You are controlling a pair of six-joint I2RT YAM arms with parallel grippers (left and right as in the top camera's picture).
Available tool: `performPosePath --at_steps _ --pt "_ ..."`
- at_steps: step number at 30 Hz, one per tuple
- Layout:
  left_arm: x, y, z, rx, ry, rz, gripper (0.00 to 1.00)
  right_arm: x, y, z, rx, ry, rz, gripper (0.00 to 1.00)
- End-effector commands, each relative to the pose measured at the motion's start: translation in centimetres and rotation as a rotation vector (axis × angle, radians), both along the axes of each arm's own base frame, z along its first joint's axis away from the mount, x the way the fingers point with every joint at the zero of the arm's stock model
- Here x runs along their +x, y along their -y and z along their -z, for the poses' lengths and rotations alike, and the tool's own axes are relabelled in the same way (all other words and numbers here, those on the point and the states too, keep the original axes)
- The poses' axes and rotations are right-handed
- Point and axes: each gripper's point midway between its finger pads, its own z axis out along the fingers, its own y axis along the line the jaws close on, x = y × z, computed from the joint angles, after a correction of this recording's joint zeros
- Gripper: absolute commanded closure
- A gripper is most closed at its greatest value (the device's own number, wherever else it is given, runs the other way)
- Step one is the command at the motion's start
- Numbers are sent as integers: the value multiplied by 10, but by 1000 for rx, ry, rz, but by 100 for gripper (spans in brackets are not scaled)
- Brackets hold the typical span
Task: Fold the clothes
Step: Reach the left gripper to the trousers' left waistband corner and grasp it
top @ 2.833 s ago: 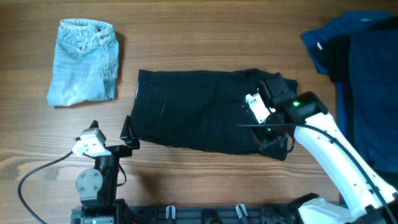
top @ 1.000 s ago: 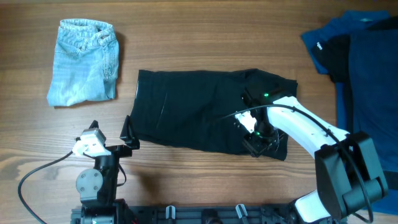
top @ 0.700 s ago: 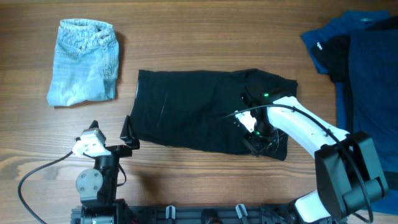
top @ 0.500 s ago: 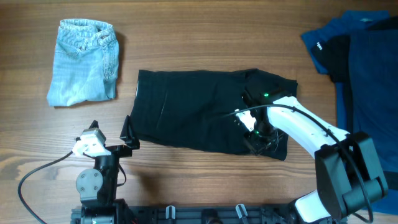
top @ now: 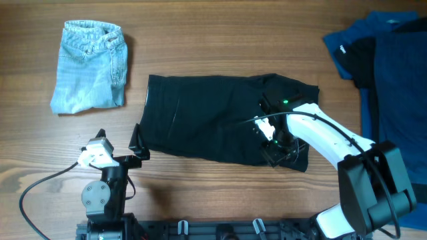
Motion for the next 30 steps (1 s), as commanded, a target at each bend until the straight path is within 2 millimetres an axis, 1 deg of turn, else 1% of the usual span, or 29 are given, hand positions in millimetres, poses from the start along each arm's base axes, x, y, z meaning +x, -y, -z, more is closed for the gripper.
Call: performPosePath --at_steps 1,3,5,7,10,12,15,17,19,21,22,23,26,28,30 --pt "0 -2 1 -8 1 -10 0 2 2 1 -22 2 2 35" --pt "0 -1 0 -10 5 -4 0 2 2 1 -22 3 1 34" --pt "0 1 -3 -74 11 2 0 2 2 1 -22 3 1 34" --pt "-2 7 -15 -90 35 35 0 2 2 1 -22 3 1 34" --pt "-8 8 -51 -77 50 43 1 2 2 1 -23 2 1 34" --pt "-8 8 -64 -81 20 43 0 2 2 1 -23 3 1 33" --pt "4 13 -78 -96 -94 69 0 2 2 1 -23 3 1 33" --pt "19 19 -80 -117 -216 105 0 2 2 1 -23 3 1 33" --pt "32 24 -80 -142 -332 139 0 1 2 1 -24 0 0 33" --pt "48 33 -73 -189 -517 184 0 1 2 1 -24 -1 1 32" --pt "54 35 -70 -208 -579 197 0 1 2 1 -24 -1 0 32" --pt "67 39 -66 -233 -653 218 0 1 2 1 -24 0 1 31" --pt "78 39 -44 -260 -759 215 0 1 2 1 -24 0 1 28" --pt "82 38 -26 -272 -818 208 0 1 2 1 -24 0 1 27" --pt "84 38 -13 -281 -860 204 0 1 2 1 -23 0 1 27"
